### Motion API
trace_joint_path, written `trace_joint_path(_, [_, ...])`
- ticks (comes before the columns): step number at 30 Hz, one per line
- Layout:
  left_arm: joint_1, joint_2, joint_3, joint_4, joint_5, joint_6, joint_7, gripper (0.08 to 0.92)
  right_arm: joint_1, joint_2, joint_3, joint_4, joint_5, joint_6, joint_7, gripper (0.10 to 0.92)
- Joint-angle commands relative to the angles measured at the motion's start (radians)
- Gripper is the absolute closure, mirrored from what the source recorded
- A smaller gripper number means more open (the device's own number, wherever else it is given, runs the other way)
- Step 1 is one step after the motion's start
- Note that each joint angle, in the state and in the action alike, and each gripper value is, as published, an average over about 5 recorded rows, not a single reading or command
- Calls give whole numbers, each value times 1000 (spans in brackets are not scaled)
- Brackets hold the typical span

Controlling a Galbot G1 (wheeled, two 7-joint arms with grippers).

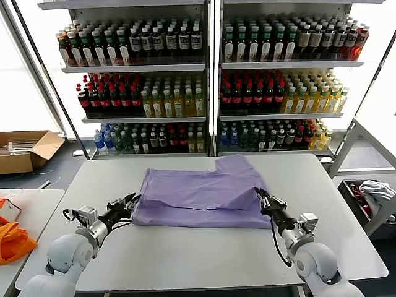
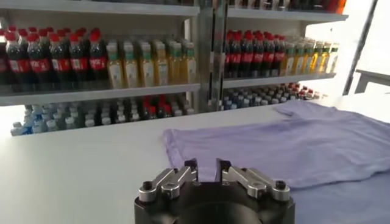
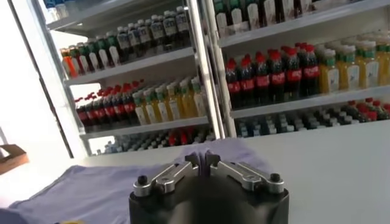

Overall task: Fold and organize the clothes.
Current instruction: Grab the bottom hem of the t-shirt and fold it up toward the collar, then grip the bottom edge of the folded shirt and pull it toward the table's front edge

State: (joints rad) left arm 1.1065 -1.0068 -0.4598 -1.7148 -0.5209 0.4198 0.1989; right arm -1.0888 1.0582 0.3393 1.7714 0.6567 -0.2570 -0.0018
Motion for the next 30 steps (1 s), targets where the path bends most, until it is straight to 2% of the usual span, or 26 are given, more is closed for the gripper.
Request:
trace_joint_path(1, [73, 9, -47, -57, 20, 2, -10, 570, 1, -18, 13, -10, -44, -54, 51, 620])
trace_joint_path(7, [197, -32, -56, -131, 74, -2, -22, 397, -172, -33, 110, 76, -130, -82, 81, 447])
trace_joint_path(13, [211, -74, -32, -126, 83, -1, -43, 229, -316, 0, 164, 131, -157, -106, 128, 275])
trace_joint_path(18, [182, -85, -16, -94, 89, 7, -55, 179, -343, 29, 150, 132, -155, -107, 119, 208])
trace_joint_path(20, [169, -84, -14, -80, 88, 18, -63, 178, -334, 41, 134, 126, -153, -109, 118, 215])
trace_joint_path(25, [160, -77, -10, -61, 85, 40, -77, 177, -303, 67, 100, 110, -148, -120, 122, 318])
trace_joint_path(28, [159, -81, -8, -61, 85, 45, -79, 186, -291, 76, 90, 101, -144, -125, 124, 404])
trace_joint_path(30, [158, -84, -7, -61, 84, 47, -78, 221, -287, 77, 85, 97, -139, -129, 126, 482])
